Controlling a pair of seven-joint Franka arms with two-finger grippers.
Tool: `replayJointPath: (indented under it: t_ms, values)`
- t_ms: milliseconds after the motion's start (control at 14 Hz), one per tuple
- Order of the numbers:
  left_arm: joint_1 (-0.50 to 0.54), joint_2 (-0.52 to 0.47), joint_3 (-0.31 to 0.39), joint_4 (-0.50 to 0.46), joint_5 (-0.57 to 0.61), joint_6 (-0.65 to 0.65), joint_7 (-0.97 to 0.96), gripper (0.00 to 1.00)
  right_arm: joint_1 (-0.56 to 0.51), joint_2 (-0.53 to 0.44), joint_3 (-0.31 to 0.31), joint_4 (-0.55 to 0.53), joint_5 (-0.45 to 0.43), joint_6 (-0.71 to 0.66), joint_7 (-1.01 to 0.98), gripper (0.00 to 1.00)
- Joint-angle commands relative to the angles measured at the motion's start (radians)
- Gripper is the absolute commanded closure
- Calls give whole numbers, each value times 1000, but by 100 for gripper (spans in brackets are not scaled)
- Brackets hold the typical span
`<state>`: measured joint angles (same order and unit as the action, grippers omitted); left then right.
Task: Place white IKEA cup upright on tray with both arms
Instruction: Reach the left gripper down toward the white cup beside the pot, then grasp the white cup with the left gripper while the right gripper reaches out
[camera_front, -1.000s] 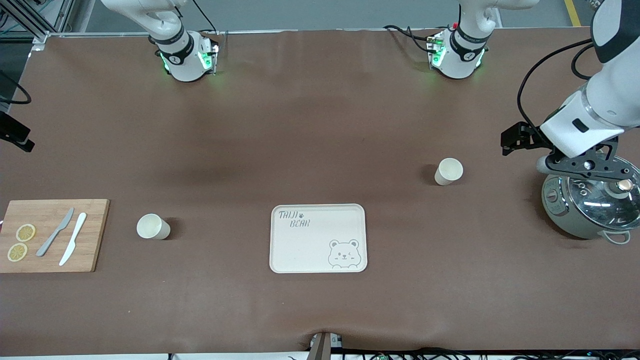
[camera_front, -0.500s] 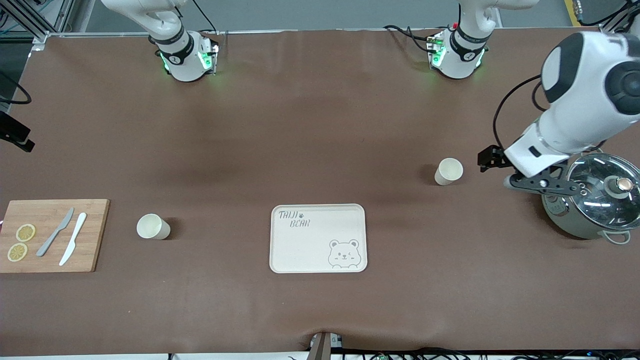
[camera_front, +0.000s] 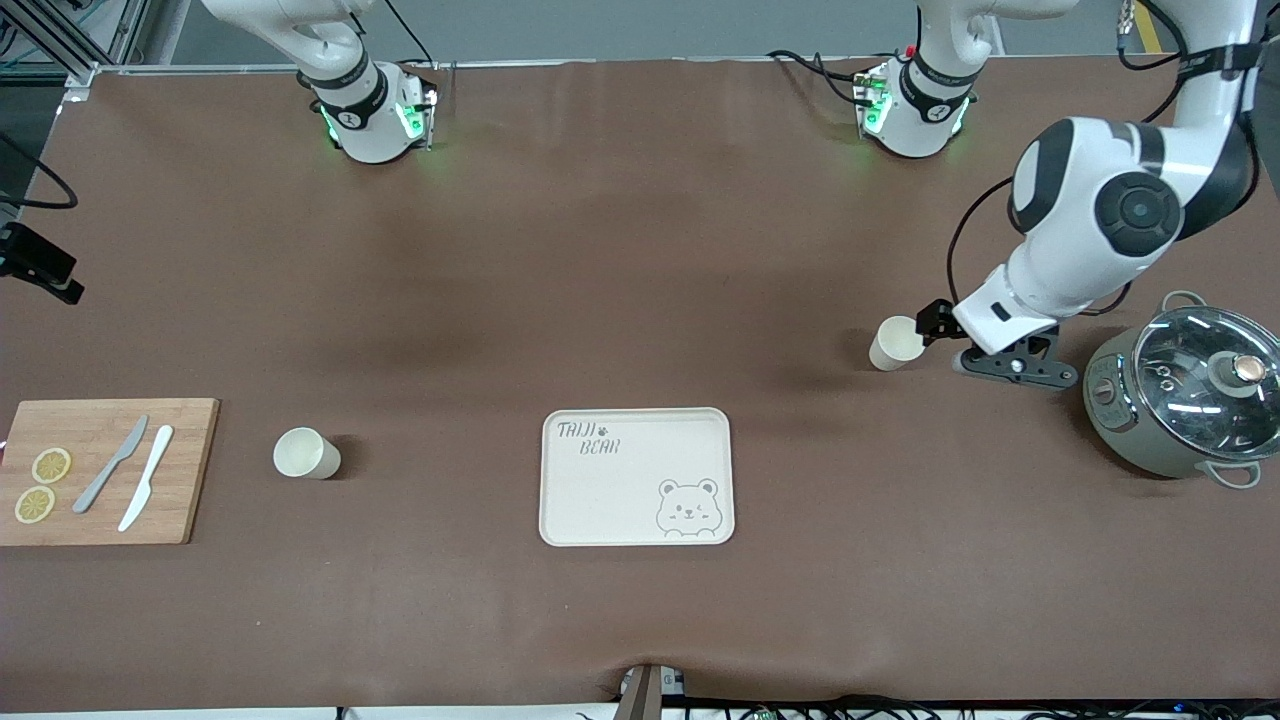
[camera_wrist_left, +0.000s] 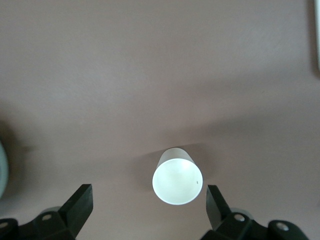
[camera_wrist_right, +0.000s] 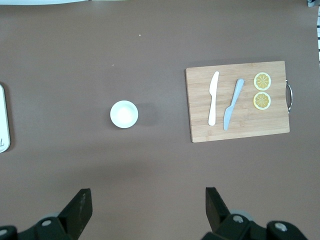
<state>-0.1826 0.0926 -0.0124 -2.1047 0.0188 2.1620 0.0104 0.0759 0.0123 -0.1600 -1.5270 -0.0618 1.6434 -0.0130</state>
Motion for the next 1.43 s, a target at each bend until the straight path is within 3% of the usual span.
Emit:
replayJointPath:
  t_ms: [0, 286, 643, 857, 1357]
  values:
    - [14, -24, -6, -145, 29, 143, 3, 0, 16, 9, 2, 18, -7, -5, 10, 0]
    - [34, -8, -6, -267, 29, 326, 6, 0, 61, 40, 2, 18, -6, 1, 8, 0]
    - [34, 15, -6, -313, 29, 416, 6, 0, 105, 87, 3, 19, 2, 19, 11, 0]
    - [34, 38, -5, -336, 30, 481, 6, 0, 73, 171, 0, 13, 111, 77, -2, 0]
    - [34, 76, -5, -365, 33, 568, 8, 0, 84, 250, 0, 14, 102, 174, -39, 0]
